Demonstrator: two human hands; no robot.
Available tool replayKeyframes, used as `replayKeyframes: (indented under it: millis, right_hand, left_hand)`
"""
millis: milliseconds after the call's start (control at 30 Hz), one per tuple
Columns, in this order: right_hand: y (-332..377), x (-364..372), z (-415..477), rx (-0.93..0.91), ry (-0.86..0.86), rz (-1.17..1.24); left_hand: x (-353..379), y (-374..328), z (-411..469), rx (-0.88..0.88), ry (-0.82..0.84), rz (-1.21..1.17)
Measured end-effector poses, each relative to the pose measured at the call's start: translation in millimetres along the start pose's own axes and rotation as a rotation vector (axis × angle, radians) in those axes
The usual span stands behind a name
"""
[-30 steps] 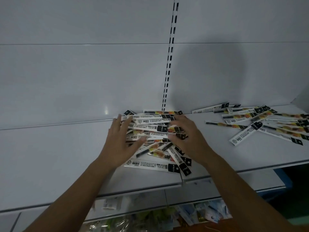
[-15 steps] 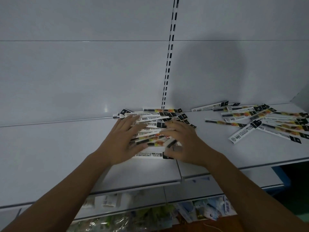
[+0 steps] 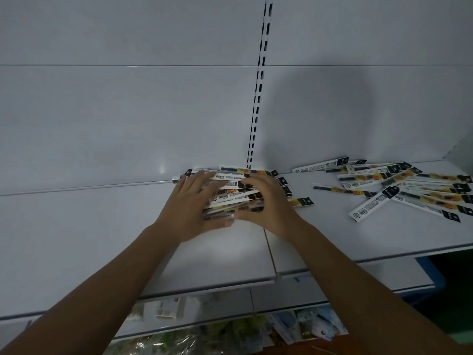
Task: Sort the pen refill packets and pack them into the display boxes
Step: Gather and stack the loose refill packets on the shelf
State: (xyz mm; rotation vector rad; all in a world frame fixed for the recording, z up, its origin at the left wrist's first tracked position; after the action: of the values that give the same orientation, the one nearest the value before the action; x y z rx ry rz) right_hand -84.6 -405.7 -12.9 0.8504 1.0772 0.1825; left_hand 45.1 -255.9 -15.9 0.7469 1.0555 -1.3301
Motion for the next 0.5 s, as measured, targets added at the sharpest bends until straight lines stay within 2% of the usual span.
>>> replayKeyframes:
  millis: [67,133,200,300,500]
  right_hand:
    - [-14,-24,-3,0.029,-0.062,-0.059]
    - [-44,-48,-4,0.173,-0.088,-0.192]
    - [-74,-50,-6,0.316,-0.014,-0.294]
    - [-84,-26,-8,0.329,0.06,-0.359]
    - [-49,1,0,0.401,-0.118,0.035]
  left_hand:
    - [-8,8,-16,-0.051,-0.021,-0.012]
    - [-11,20,-32,-0.158,-0.005,-0.056]
    - [-2,30,-39,-0.287,0.066,-0.161]
    - [16,29,-34,-0.329,0.082,-0.206]
    - [30,13,-14,-0.377,0.003,-0.341]
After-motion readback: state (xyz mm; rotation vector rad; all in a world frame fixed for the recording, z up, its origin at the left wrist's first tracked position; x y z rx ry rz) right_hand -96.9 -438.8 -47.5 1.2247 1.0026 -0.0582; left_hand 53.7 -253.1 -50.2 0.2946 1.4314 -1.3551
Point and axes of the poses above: each hand's wrist, its own z-axis towards the middle knuckle, its own x-axis out of the palm, y = z × x, the point moved 8 cm from there along z, towards the middle knuckle, and after that the axes turned 10 degrees about x, right-handed, at the moved point
